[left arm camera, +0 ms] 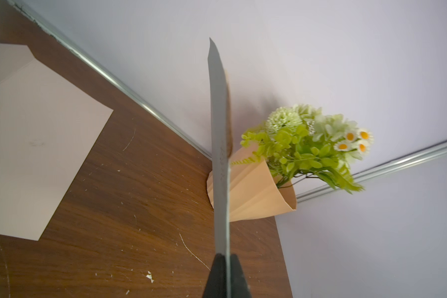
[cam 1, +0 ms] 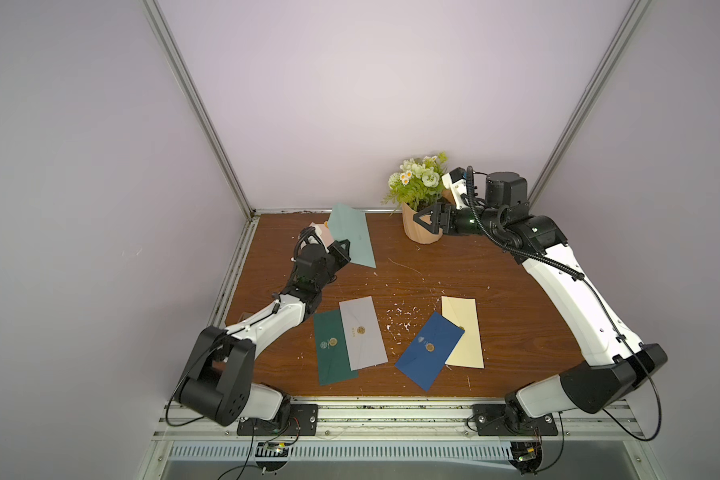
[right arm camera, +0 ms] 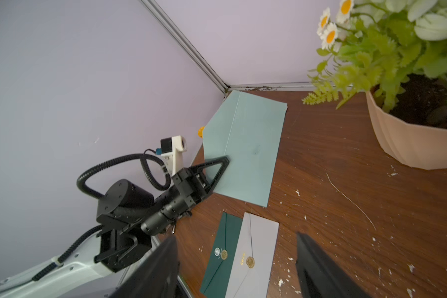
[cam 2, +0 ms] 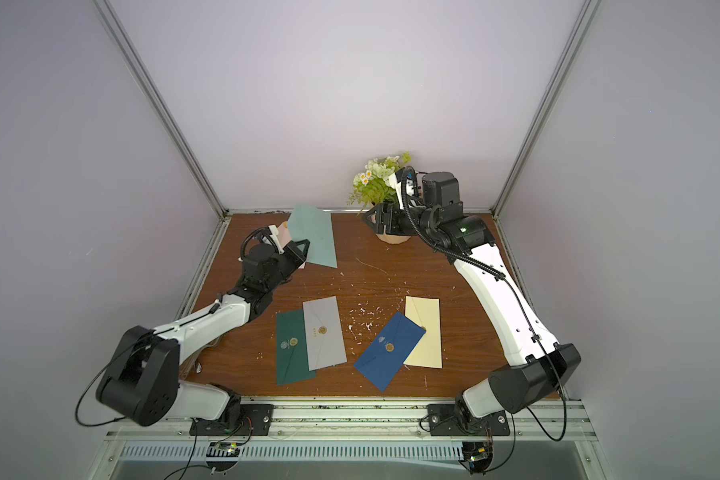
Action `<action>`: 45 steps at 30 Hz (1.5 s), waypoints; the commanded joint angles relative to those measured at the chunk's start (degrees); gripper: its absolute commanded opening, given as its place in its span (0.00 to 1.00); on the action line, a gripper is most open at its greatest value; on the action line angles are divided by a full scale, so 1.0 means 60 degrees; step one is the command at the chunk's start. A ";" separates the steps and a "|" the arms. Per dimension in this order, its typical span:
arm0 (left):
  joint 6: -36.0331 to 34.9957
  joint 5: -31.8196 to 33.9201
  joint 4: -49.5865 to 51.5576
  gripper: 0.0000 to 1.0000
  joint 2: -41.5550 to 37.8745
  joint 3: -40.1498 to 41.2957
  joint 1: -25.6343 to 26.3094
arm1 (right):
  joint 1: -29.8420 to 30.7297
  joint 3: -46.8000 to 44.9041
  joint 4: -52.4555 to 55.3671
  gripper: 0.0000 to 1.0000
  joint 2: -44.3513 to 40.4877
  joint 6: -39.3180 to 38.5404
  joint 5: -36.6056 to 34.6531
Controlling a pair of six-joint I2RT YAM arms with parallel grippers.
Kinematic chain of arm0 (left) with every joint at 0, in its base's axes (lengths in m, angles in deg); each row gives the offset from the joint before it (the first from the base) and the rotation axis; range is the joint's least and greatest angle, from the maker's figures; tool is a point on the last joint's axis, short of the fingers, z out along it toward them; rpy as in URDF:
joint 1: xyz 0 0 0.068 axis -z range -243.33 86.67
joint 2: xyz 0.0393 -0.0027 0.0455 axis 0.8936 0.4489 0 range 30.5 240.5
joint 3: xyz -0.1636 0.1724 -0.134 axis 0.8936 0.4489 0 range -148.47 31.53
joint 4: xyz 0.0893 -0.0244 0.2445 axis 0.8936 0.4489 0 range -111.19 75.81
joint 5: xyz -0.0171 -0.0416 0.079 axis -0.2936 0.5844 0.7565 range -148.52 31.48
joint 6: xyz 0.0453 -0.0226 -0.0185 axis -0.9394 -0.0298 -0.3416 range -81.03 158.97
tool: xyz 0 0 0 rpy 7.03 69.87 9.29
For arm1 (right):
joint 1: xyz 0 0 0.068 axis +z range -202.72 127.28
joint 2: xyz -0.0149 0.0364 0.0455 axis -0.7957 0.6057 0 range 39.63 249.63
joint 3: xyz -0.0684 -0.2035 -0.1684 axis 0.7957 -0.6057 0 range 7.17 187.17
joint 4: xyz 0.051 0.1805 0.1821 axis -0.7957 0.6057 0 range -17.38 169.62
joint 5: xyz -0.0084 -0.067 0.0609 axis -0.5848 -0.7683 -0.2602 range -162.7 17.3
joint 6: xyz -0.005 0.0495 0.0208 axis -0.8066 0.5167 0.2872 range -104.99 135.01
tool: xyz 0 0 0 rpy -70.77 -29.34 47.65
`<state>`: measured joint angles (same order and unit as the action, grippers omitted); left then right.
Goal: Open the envelope
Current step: Place the envelope at the center of the board.
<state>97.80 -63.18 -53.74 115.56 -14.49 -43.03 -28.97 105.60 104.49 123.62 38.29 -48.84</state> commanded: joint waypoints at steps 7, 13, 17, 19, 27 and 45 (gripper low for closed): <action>0.0881 -0.0700 -0.1056 0.00 0.4264 -0.3110 -0.0116 | -0.0252 -0.0755 0.0668 0.77 -0.1431 -0.0594 -0.0868; 0.0599 -0.1113 0.0186 0.01 0.6357 -0.5112 -0.0116 | -0.0405 -0.1043 0.0805 0.79 -0.1973 -0.0593 -0.1306; 0.0254 -0.1320 0.1172 0.01 0.7104 -0.5945 -0.0130 | -0.0430 -0.1201 0.0794 0.80 -0.2189 -0.0536 -0.1521; 0.0150 -0.1348 0.1503 0.01 0.7321 -0.6116 -0.0145 | -0.0477 -0.1266 0.0777 0.81 -0.2235 -0.0514 -0.1581; 0.0155 -0.1555 0.1340 0.20 0.7352 -0.5481 -0.0262 | -0.0475 -0.1415 0.0754 0.81 -0.2195 -0.0377 -0.1585; -0.1525 -0.1212 0.2885 0.69 0.4792 -0.3958 -0.0266 | -0.0479 -0.1599 -0.0063 0.82 -0.1157 0.0088 -0.0564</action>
<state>93.32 -71.97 -42.11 148.91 -38.38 -43.97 -31.71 95.72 106.81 116.08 37.97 -54.76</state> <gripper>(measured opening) 0.688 0.821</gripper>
